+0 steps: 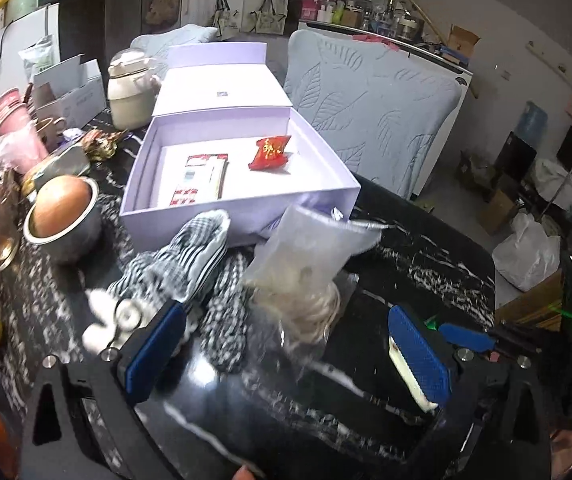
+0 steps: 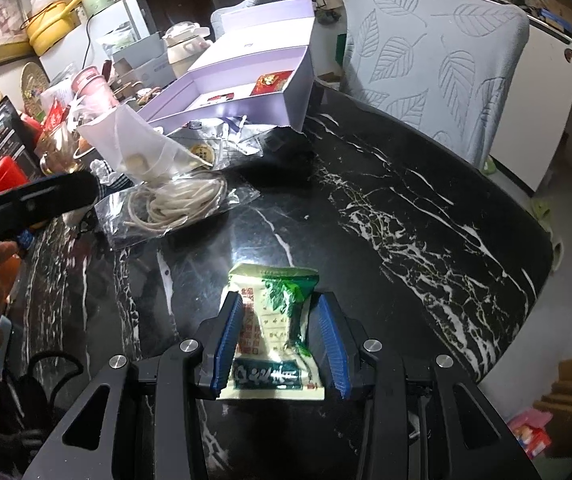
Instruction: Organize soft objects
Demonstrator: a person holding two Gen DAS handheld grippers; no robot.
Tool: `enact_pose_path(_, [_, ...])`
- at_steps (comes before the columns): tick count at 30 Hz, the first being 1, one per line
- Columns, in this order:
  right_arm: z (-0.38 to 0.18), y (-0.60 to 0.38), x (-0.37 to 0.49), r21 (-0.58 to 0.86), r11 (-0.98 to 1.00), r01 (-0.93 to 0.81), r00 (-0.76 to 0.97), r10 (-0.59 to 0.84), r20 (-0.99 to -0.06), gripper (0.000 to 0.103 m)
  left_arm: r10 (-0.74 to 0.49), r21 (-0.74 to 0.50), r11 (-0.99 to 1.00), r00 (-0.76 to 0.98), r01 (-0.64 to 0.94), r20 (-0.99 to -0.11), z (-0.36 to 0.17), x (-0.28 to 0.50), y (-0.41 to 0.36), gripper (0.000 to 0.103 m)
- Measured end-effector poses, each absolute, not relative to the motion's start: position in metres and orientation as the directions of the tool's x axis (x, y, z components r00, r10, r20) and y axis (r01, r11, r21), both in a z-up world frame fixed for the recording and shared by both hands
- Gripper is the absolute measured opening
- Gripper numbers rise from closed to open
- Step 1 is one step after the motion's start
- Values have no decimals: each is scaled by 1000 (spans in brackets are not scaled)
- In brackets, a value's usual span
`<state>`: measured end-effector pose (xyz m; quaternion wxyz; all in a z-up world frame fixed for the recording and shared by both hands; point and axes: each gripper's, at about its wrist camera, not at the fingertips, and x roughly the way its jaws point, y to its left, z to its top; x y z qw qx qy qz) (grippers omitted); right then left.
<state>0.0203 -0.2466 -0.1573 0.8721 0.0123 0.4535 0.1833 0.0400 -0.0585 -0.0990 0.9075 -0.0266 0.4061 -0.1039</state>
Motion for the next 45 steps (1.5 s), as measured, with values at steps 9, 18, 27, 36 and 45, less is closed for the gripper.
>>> enact_pose_path(9, [-158, -249, 32, 187, 932, -310, 517, 331, -789, 39, -236, -150, 971, 647, 186, -725, -109, 72, -68, 103])
enact_pose_path(18, [-157, -244, 27, 191, 927, -323, 497, 338, -799, 72, -214, -132, 976, 644, 174, -735, -124, 88, -71, 45])
enact_pose_path(27, [-160, -226, 18, 97, 937, -336, 518, 270, -812, 77, -194, -107, 980, 700, 167, -687, -97, 56, -65, 40])
enact_pose_path(36, [-164, -211, 3, -22, 935, -353, 585, 202, -785, 46, -172, -109, 985, 706, 133, -687, -83, 17, -53, 40])
enact_pose_path(45, [-159, -216, 0, 10, 939, -342, 581, 220, -783, 32, -156, -126, 988, 701, 95, -696, -90, 1, -41, 40])
